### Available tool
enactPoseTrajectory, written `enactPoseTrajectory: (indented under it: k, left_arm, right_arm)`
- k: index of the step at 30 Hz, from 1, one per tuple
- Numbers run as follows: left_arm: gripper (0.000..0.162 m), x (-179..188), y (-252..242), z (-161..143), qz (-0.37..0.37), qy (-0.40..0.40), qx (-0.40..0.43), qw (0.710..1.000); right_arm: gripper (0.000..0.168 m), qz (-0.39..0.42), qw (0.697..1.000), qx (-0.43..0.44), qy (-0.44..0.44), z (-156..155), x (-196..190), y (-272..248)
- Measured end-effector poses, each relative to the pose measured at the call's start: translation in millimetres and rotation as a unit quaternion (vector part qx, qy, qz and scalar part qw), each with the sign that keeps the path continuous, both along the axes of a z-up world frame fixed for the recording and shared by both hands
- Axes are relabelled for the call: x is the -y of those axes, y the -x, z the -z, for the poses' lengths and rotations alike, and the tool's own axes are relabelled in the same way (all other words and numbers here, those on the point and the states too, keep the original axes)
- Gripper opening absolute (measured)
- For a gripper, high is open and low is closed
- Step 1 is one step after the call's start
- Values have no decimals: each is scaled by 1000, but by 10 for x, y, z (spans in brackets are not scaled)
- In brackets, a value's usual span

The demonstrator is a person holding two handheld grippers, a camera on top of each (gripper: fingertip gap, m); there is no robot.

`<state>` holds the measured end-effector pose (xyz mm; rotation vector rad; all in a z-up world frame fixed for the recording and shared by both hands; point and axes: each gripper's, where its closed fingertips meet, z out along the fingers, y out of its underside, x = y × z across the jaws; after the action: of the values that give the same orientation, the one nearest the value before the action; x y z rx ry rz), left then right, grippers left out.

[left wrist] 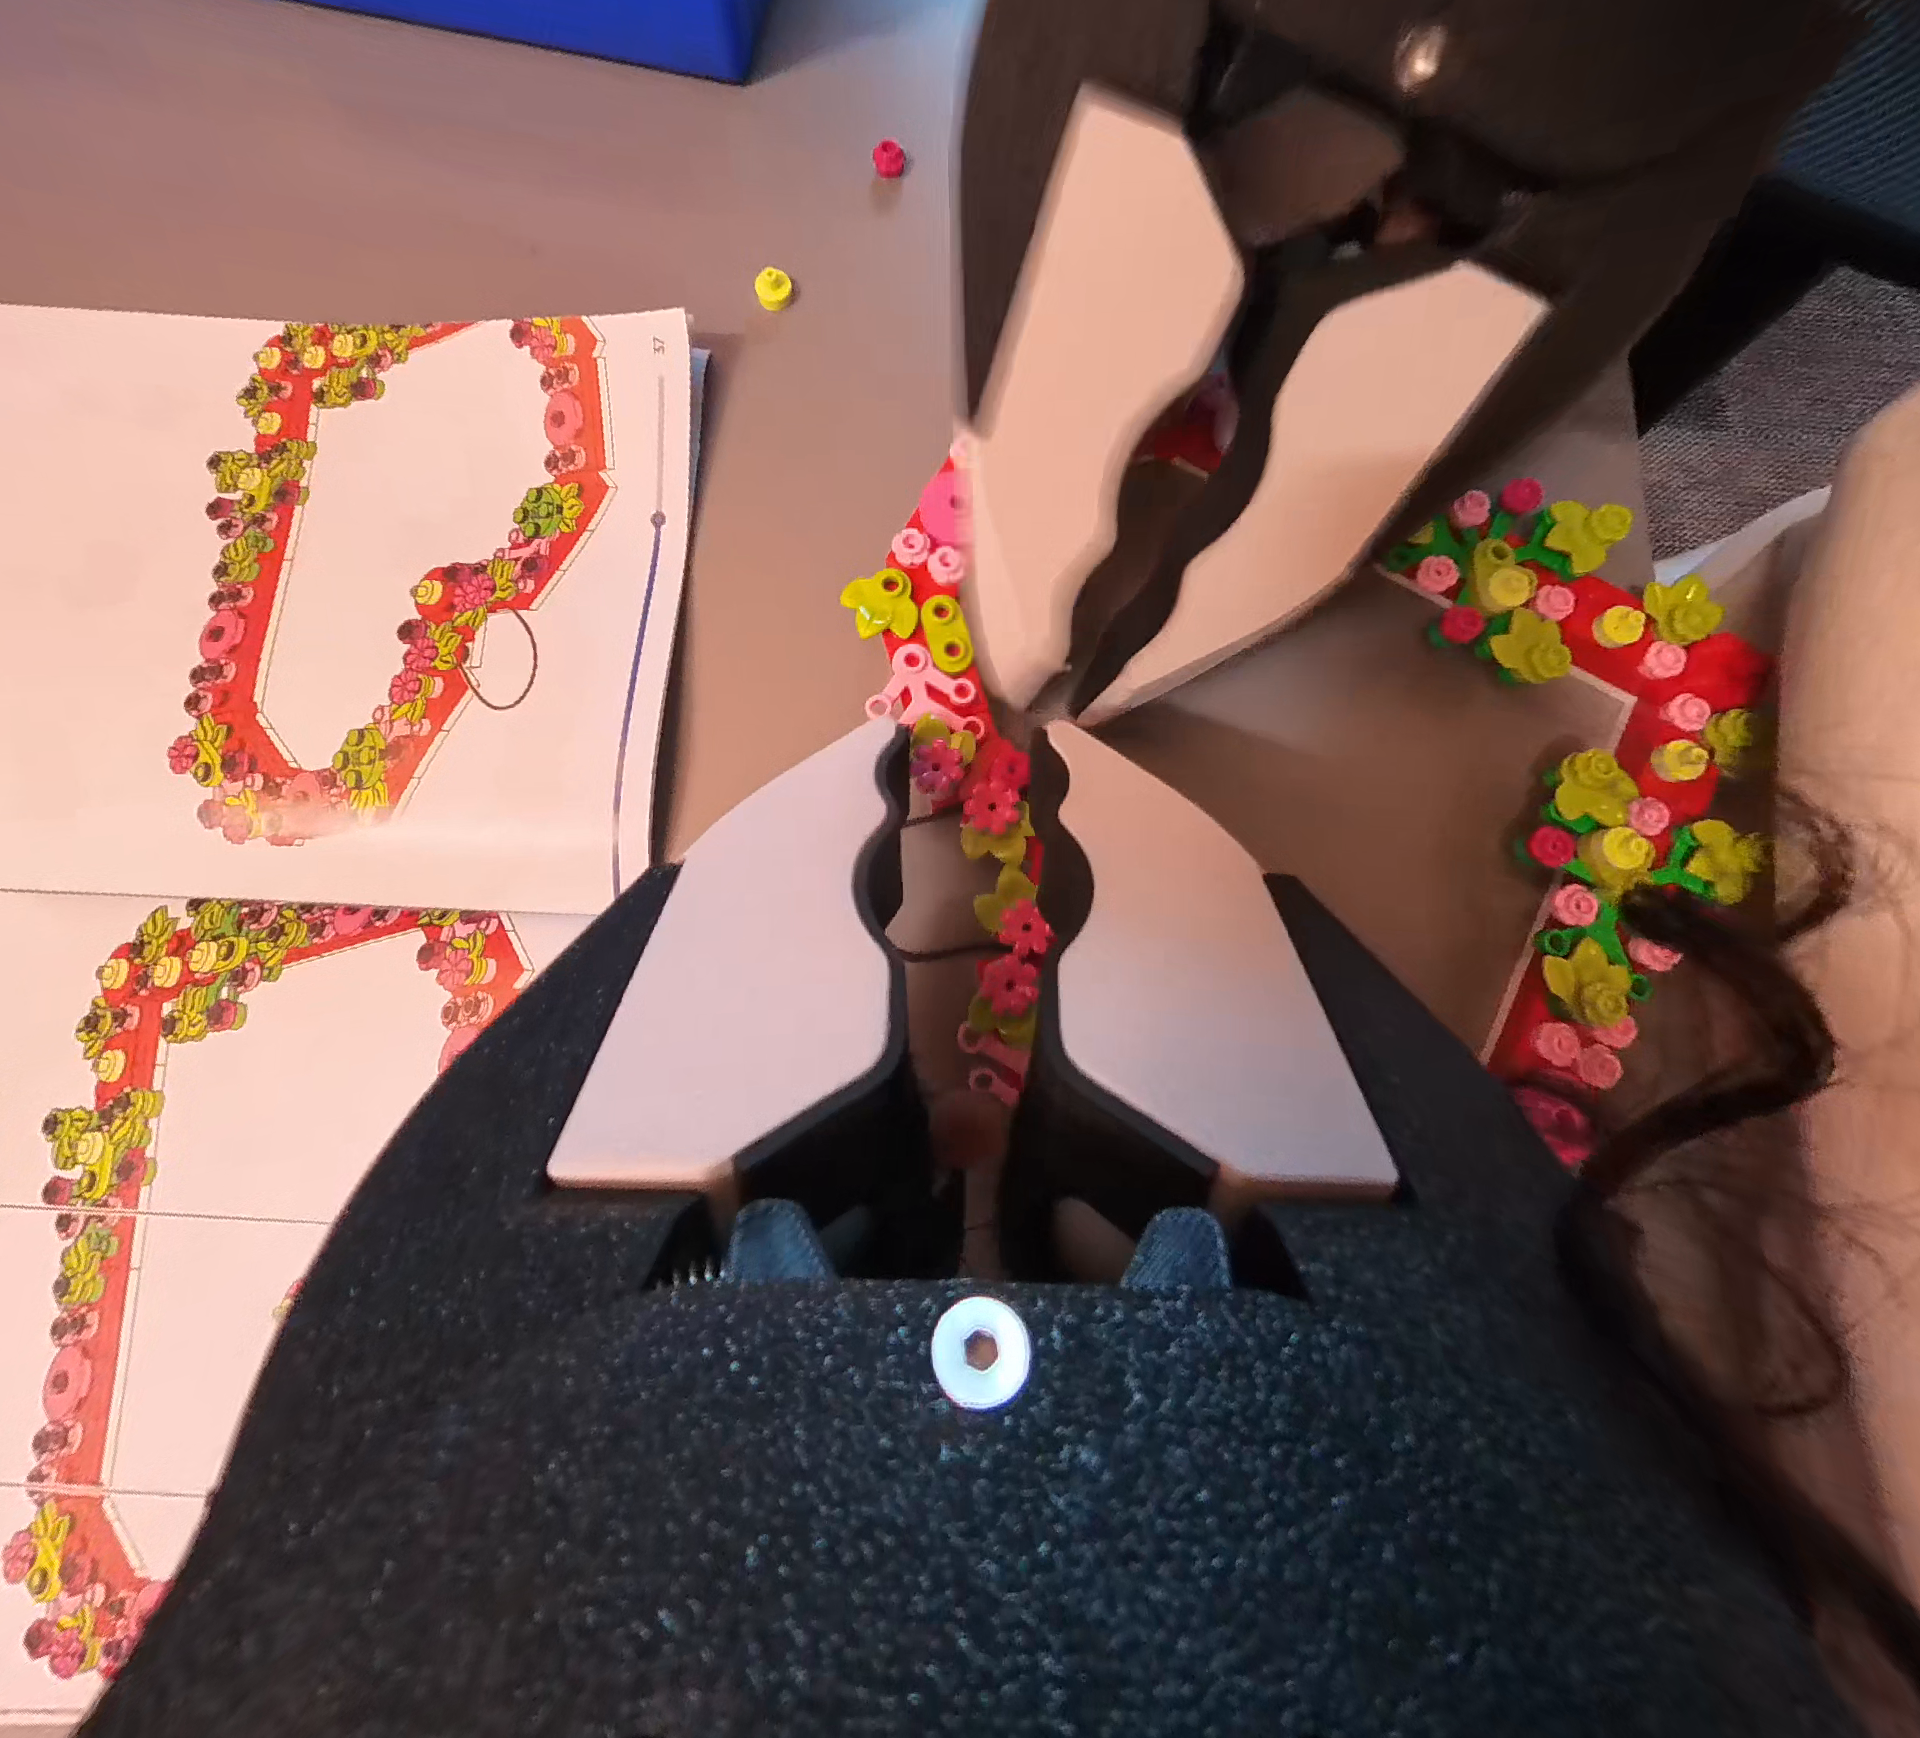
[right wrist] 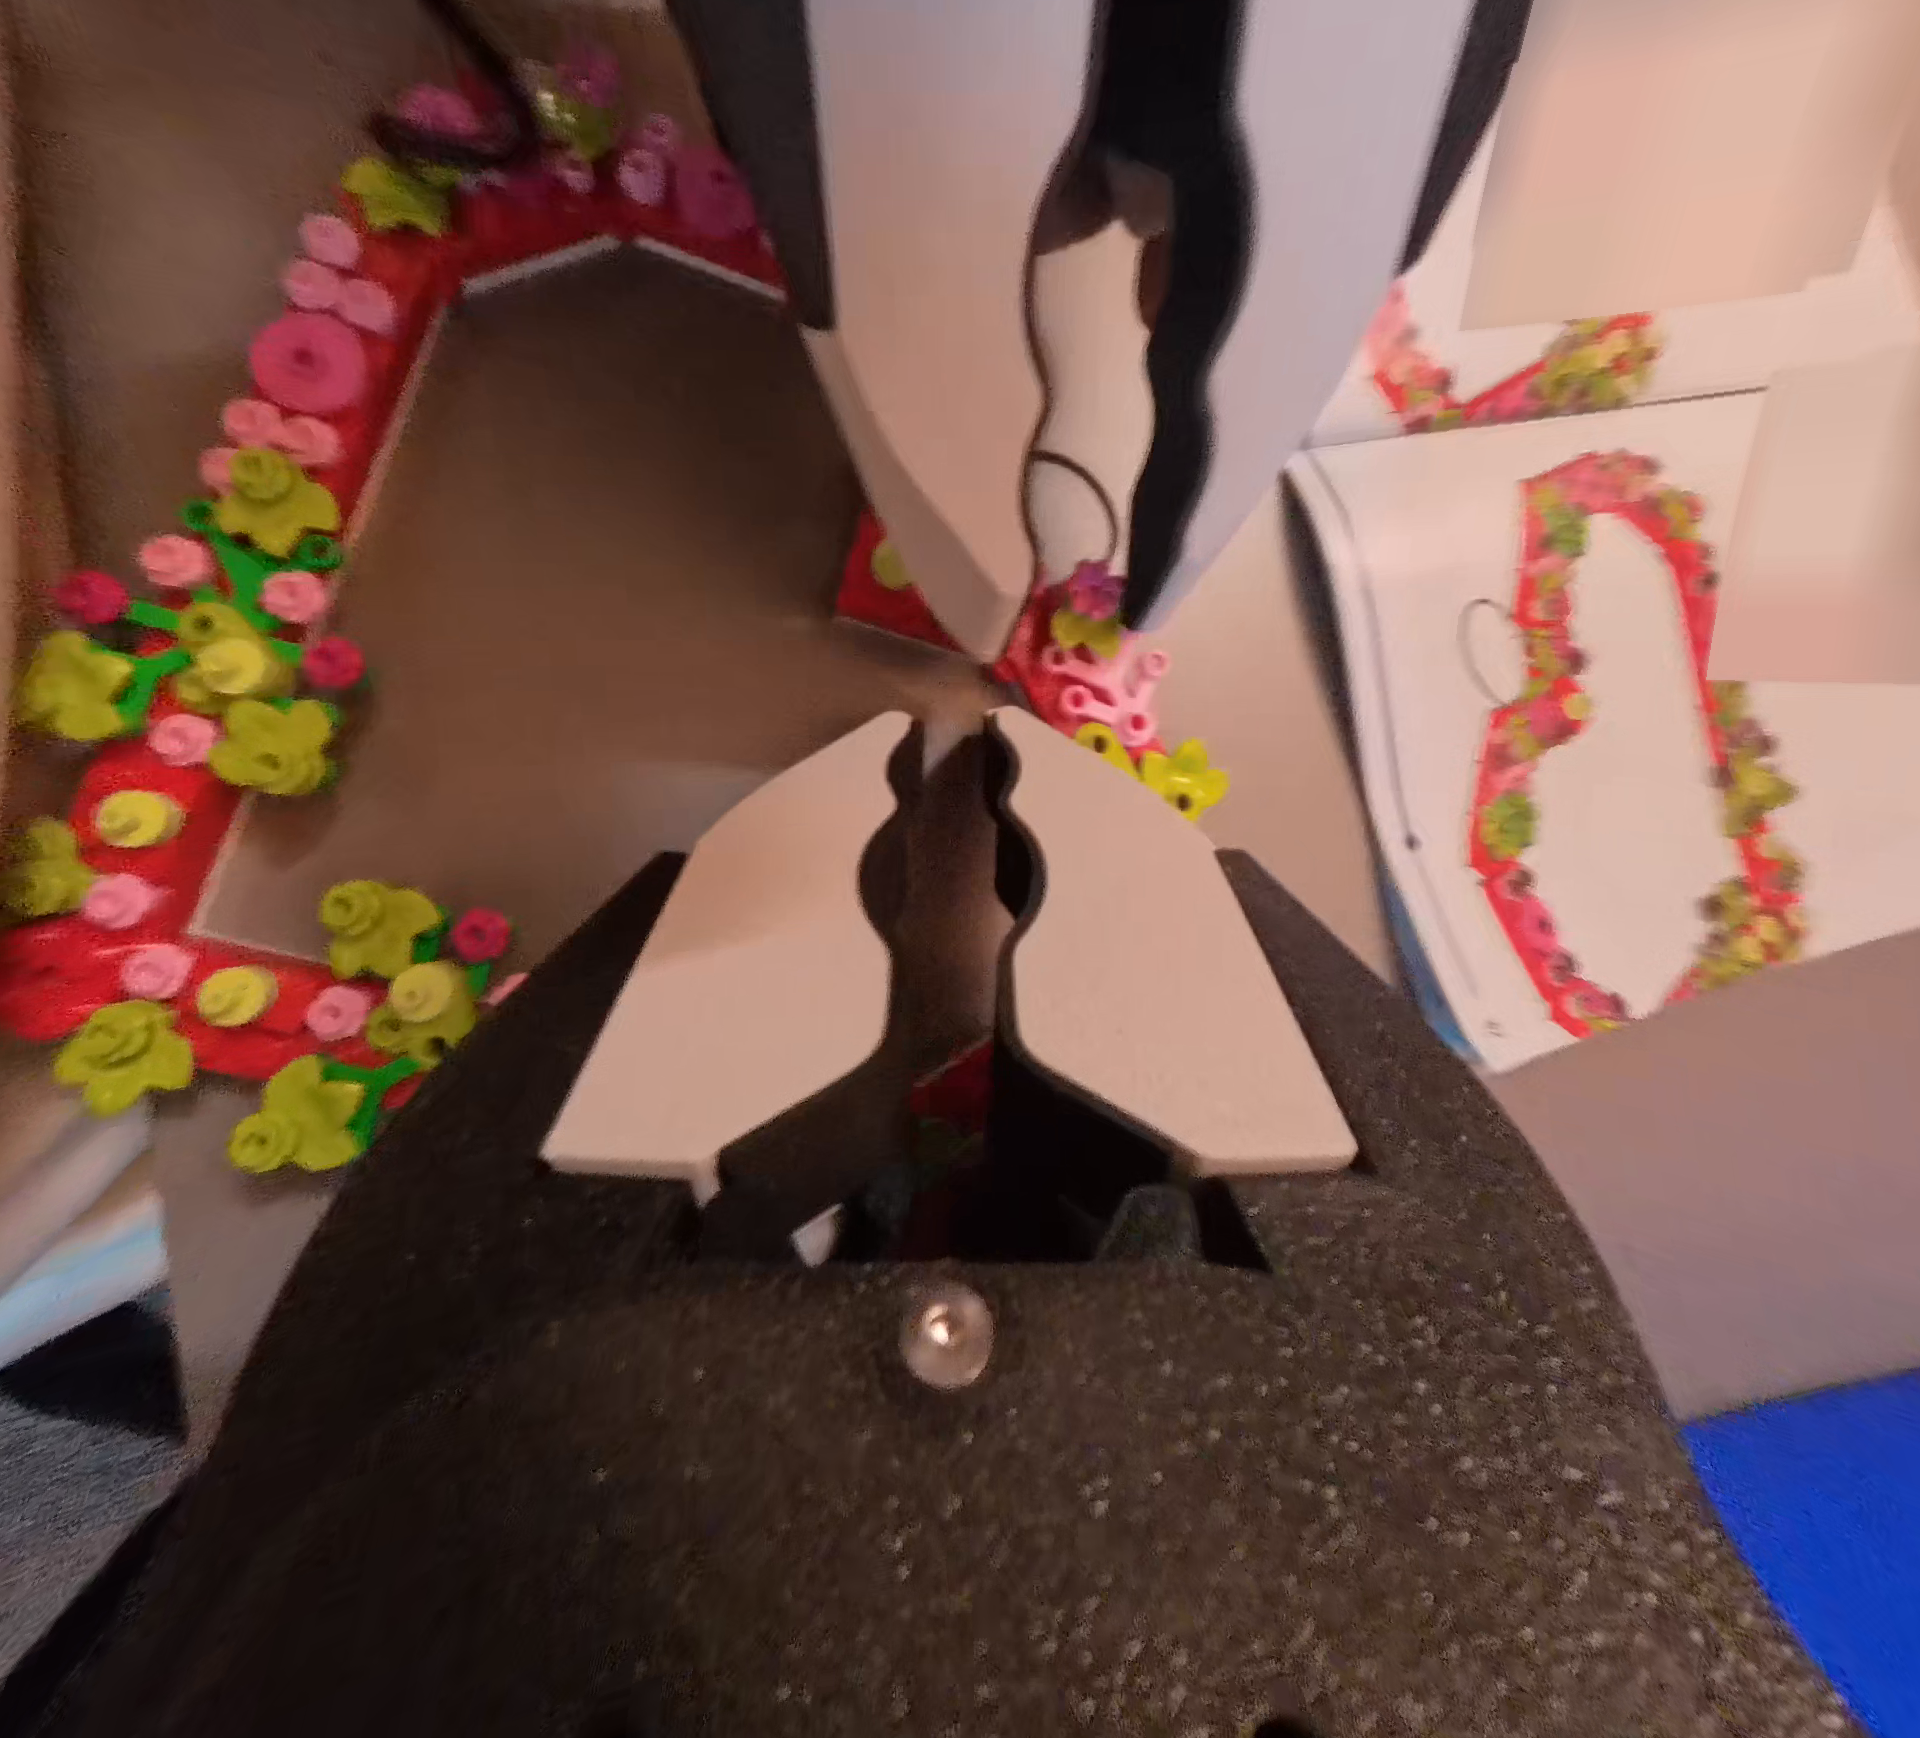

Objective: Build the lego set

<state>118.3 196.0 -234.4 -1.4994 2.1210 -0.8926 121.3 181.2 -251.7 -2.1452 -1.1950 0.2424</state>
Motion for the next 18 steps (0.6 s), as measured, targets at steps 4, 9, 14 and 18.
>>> enactPoseTrajectory:
  k: [4,9,14,18]
  left_arm:
    - [20,-8,-5,-1,0,6,1,1000]
    - [20,-12,-5,1,0,7,3,1000]
    - [22,10,-11,4,2,11,7,1000]
    - [22,17,-18,12,2,13,8,1000]
  right_arm:
    - [20,3,1000,-8,-12,-82,-20,-16]
    - [24,20,999,-45,-10,-120,-84,3]
    - [24,23,999,-22,-12,-105,-82,4]
    - [23,39,999,-19,0,-104,-83,4]
